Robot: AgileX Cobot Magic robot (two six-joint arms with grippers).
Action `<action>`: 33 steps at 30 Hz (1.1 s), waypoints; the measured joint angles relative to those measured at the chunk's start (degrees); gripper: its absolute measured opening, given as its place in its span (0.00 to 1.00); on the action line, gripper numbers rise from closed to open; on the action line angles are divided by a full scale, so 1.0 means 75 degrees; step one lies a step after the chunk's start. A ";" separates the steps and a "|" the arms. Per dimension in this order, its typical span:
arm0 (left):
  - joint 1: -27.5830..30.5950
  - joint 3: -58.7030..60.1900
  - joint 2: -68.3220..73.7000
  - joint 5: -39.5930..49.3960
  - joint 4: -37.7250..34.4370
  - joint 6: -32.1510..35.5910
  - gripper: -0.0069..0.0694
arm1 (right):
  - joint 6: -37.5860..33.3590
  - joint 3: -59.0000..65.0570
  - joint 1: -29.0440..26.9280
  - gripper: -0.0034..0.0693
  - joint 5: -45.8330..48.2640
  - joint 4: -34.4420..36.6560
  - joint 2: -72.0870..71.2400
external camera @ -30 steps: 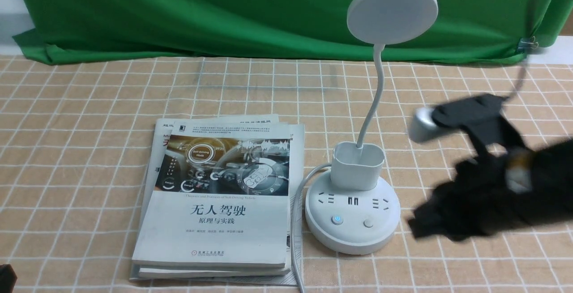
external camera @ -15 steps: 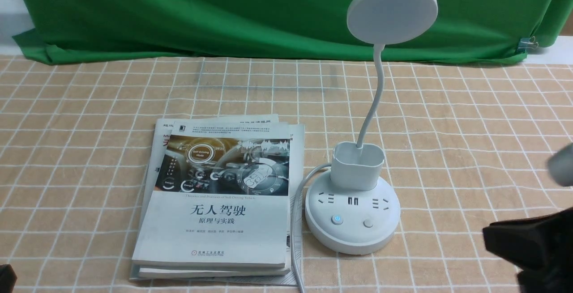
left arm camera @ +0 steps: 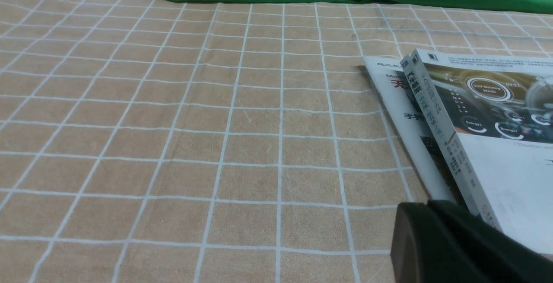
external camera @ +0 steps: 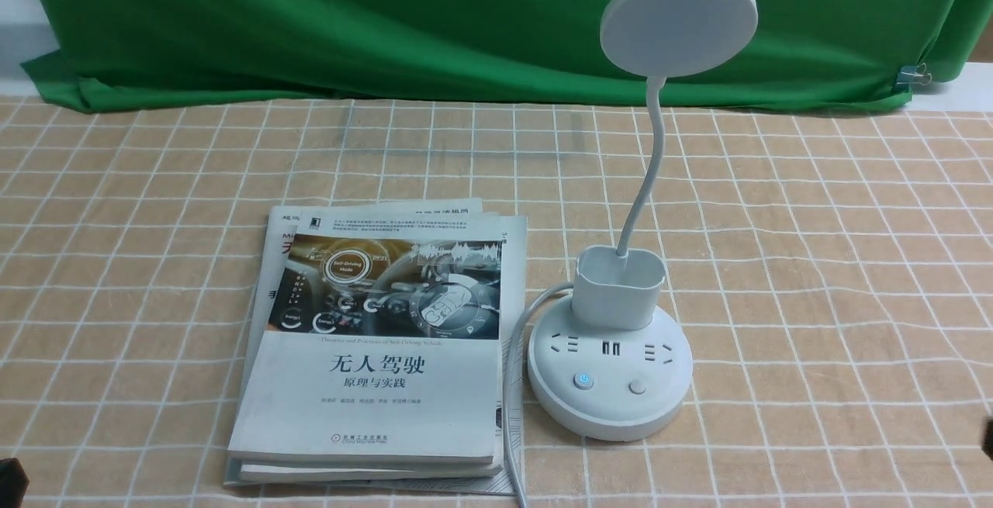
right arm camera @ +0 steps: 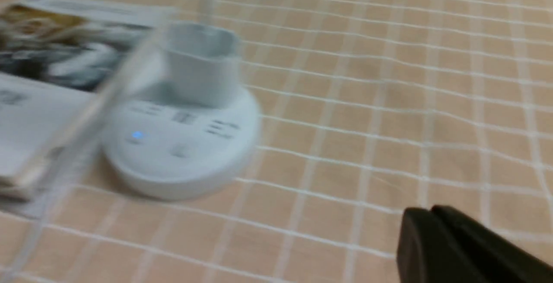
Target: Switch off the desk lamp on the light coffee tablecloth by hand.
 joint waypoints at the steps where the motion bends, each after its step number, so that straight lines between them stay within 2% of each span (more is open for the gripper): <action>1: 0.0000 0.0000 0.0000 0.0000 0.0000 0.0000 0.10 | -0.0042 0.0231 -0.0214 0.08 -0.0155 0.0000 -0.0335; 6: 0.0000 0.0000 0.0000 0.0000 0.0020 0.0000 0.10 | -0.0135 0.0798 -0.0942 0.08 -0.0921 -0.0049 -0.1529; 8: 0.0000 0.0000 0.0000 0.0000 0.0027 0.0000 0.10 | -0.0128 0.0966 -0.1021 0.08 -0.1025 -0.0049 -0.1755; 14: 0.0000 0.0000 0.0000 0.0000 0.0027 0.0000 0.10 | -0.0128 0.1643 -0.1040 0.08 -0.1379 -0.0049 -0.2348; 33: 0.0000 0.0000 0.0000 -0.0002 0.0027 0.0005 0.10 | -0.0141 0.1643 -0.1040 0.10 -0.1371 0.0000 -0.2395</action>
